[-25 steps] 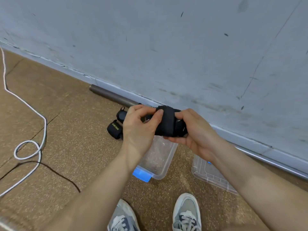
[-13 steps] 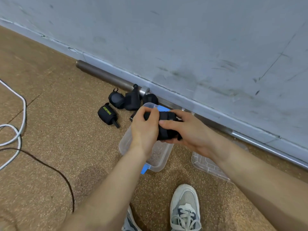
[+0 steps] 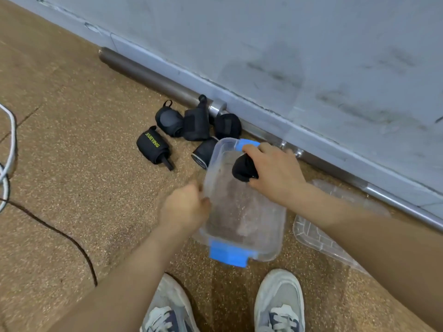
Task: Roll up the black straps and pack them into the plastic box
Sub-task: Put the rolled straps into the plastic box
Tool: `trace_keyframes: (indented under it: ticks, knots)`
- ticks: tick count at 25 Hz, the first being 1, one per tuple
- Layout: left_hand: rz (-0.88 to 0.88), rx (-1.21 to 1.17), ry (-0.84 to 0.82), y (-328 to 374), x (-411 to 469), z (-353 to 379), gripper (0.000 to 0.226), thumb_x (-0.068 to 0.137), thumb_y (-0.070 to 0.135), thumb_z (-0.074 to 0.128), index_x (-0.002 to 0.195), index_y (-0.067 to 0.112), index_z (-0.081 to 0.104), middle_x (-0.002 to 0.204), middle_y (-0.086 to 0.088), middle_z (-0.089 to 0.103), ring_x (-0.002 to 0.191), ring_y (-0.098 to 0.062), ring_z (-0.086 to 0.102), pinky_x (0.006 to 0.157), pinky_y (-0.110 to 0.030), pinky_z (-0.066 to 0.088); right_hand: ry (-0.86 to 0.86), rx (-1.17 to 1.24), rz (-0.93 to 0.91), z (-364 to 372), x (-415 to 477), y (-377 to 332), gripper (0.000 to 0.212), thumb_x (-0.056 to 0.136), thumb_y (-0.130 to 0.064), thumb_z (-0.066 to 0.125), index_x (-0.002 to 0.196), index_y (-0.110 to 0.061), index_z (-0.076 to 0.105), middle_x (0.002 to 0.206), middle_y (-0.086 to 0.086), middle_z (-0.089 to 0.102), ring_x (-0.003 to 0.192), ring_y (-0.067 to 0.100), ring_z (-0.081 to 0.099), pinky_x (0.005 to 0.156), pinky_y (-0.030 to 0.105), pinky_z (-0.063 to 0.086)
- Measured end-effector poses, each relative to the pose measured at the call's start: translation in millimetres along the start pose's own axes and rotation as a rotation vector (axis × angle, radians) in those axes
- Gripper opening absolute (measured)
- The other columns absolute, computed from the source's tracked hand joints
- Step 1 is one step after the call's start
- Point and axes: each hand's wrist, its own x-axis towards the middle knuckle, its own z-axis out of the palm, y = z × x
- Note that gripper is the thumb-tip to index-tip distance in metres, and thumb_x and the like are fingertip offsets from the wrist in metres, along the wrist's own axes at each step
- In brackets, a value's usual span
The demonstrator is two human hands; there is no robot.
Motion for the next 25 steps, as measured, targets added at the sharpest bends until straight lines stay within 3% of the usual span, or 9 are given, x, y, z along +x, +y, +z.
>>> trace_keyframes:
  ticks: [3,5,8,10,15,17,19,22,25]
  knots:
    - [-0.022,-0.33,-0.204,17.0,-15.8,23.8,0.006,0.088,0.024,0.064,0.087,0.019,0.061,0.08,-0.003,0.072,0.075,-0.022,0.071,0.072,-0.04,0.06,0.086,-0.135,-0.02,39.8,1.0,-3.1,0.057,0.07,-0.01,0.075,0.123,-0.02,0.055,0.104,0.003,0.065,0.098,0.03,0.059,0.078,0.042,0.038]
    - [-0.075,-0.547,-0.351,28.6,-26.2,40.8,0.009,0.09,0.018,0.067,0.083,0.018,0.063,0.078,-0.004,0.073,0.07,-0.02,0.073,0.068,-0.04,0.062,0.09,-0.106,-0.007,65.2,-7.2,-4.2,0.058,0.063,-0.007,0.081,0.116,-0.019,0.061,0.102,0.005,0.065,0.096,0.029,0.057,0.071,0.042,0.044]
    - [-0.106,-0.654,-0.383,33.7,-29.3,57.4,0.007,0.09,0.018,0.069,0.089,0.012,0.065,0.076,-0.005,0.074,0.068,-0.018,0.073,0.069,-0.039,0.062,-0.014,0.199,0.064,80.8,-15.8,-7.3,0.056,0.079,-0.008,0.072,0.131,-0.021,0.055,0.124,0.012,0.049,0.106,0.031,0.051,0.08,0.044,0.052]
    - [-0.123,-0.705,-0.399,34.3,-28.6,60.0,0.01,0.092,0.017,0.067,0.093,0.008,0.065,0.078,-0.007,0.074,0.068,-0.017,0.073,0.069,-0.035,0.062,0.009,0.439,0.179,80.5,-16.8,-4.6,0.06,0.081,-0.008,0.072,0.135,-0.023,0.05,0.126,0.01,0.042,0.105,0.028,0.053,0.089,0.04,0.051]
    - [-0.132,-0.799,-0.526,39.2,-29.8,55.6,0.011,0.095,0.019,0.062,0.097,0.009,0.066,0.088,-0.008,0.076,0.074,-0.015,0.074,0.078,-0.036,0.061,-0.079,0.77,0.338,67.3,-13.4,9.6,0.073,0.078,-0.007,0.076,0.141,-0.023,0.042,0.133,0.001,0.055,0.124,0.021,0.051,0.104,0.032,0.042]
    - [-0.097,-0.701,-0.552,33.4,-18.3,45.3,0.012,0.094,0.024,0.062,0.1,0.015,0.068,0.09,-0.003,0.076,0.08,-0.015,0.074,0.081,-0.037,0.06,-0.148,0.929,0.398,58.0,-13.0,8.8,0.078,0.077,-0.007,0.078,0.143,-0.024,0.039,0.14,0.001,0.049,0.128,0.018,0.047,0.105,0.032,0.04]
    - [-0.116,-0.649,-0.359,23.1,1.4,31.7,0.015,0.093,0.023,0.059,0.103,0.015,0.068,0.087,-0.001,0.075,0.077,-0.016,0.073,0.077,-0.037,0.06,-0.183,1.109,0.458,53.2,-15.0,5.4,0.08,0.079,-0.006,0.076,0.145,-0.028,0.035,0.144,0.003,0.04,0.129,0.019,0.042,0.105,0.036,0.041]
    - [-0.133,-0.426,0.188,11.0,44.5,17.9,0.017,0.092,0.018,0.056,0.108,0.015,0.061,0.103,-0.005,0.066,0.089,-0.022,0.064,0.076,-0.038,0.054,-0.15,1.285,0.554,49.5,-18.2,0.2,0.071,0.086,-0.005,0.068,0.144,-0.03,0.036,0.149,0.005,0.036,0.129,0.018,0.039,0.101,0.033,0.039]
    - [-0.058,-0.233,0.257,10.5,97.3,22.0,0.042,0.091,0.027,0.062,0.129,0.018,0.044,0.128,-0.011,0.052,0.117,-0.033,0.051,0.093,-0.046,0.047,-0.08,1.301,0.628,43.2,-19.4,-1.3,0.06,0.09,-0.011,0.065,0.141,-0.03,0.04,0.148,0.004,0.039,0.125,0.014,0.039,0.097,0.029,0.035]
